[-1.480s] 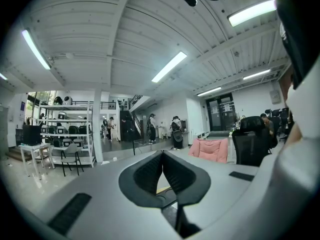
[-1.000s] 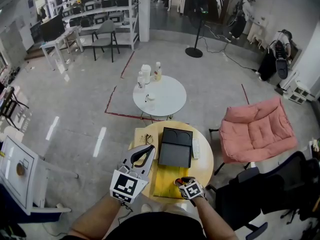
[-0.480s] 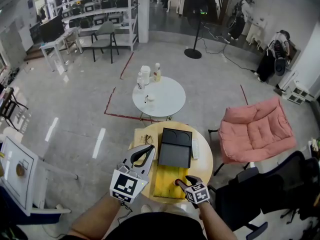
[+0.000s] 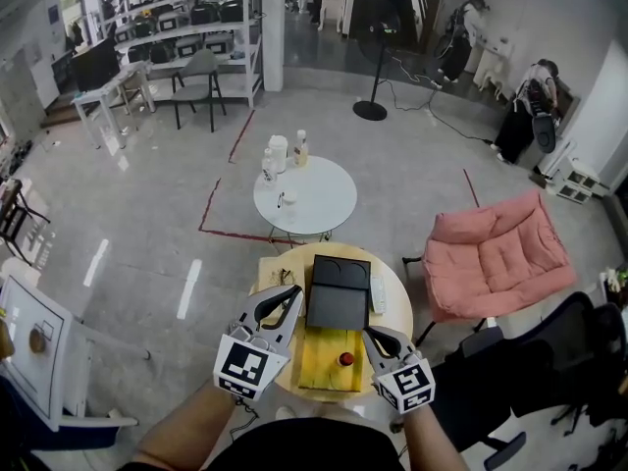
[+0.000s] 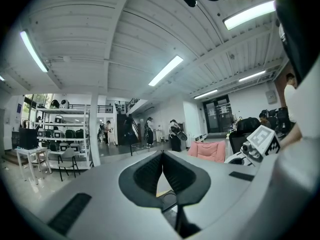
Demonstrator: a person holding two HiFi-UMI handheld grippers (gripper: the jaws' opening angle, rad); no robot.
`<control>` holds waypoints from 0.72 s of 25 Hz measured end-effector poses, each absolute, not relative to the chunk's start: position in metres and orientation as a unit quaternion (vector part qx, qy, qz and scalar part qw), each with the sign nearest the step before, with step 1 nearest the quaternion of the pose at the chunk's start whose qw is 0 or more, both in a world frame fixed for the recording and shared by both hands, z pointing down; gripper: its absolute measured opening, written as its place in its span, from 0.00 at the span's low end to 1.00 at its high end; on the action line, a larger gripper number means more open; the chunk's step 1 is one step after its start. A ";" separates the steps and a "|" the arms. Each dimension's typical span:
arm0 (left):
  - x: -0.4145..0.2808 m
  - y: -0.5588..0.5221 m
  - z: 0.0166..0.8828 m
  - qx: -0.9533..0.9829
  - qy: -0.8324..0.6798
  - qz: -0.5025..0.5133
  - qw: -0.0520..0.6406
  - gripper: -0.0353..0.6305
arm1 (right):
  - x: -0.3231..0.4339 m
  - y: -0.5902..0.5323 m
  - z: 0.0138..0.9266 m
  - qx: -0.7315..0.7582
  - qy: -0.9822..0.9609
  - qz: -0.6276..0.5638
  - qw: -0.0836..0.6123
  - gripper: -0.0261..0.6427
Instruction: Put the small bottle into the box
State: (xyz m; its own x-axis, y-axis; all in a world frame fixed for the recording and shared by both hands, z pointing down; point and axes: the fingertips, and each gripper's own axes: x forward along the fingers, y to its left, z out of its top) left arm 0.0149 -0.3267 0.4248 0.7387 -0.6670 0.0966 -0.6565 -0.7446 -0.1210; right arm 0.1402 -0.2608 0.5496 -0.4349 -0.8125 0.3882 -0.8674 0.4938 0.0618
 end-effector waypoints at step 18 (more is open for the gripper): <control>0.010 -0.296 0.396 -0.938 0.341 -0.028 0.050 0.08 | 0.103 -0.234 0.382 0.498 -0.858 -0.077 0.101 0.06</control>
